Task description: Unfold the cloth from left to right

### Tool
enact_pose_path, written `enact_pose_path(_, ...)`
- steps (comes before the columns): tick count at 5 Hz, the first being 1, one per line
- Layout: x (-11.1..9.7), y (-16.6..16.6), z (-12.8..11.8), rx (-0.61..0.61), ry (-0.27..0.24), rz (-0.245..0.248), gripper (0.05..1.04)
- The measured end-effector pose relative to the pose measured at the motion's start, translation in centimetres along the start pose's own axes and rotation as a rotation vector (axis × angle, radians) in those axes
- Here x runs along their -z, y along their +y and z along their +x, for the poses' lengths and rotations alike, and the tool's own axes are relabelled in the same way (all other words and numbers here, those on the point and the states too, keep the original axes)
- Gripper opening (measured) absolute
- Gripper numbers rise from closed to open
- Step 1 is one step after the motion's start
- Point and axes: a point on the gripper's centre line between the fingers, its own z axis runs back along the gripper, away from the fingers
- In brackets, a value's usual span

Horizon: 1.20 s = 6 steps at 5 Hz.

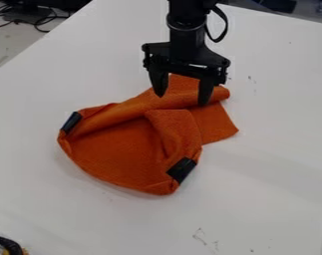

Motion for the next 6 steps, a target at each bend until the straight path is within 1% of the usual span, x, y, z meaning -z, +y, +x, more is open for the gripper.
enact_pose_path(1,0.9,0.0,-0.3,-0.004,0.026,0.004,1.000)
enact_pose_path(2,1.6,-0.7,-0.4,-0.026,0.028,-0.007,1.000)
enact_pose_path(3,2.2,-1.3,0.1,-0.008,0.043,-0.002,1.000)
enact_pose_path(4,3.4,-2.2,3.4,0.103,0.037,-0.021,1.000)
enact_pose_path(5,5.8,-1.8,7.4,0.199,0.050,-0.052,1.000)
enact_pose_path(6,6.9,-1.7,9.4,0.242,0.054,-0.062,1.000)
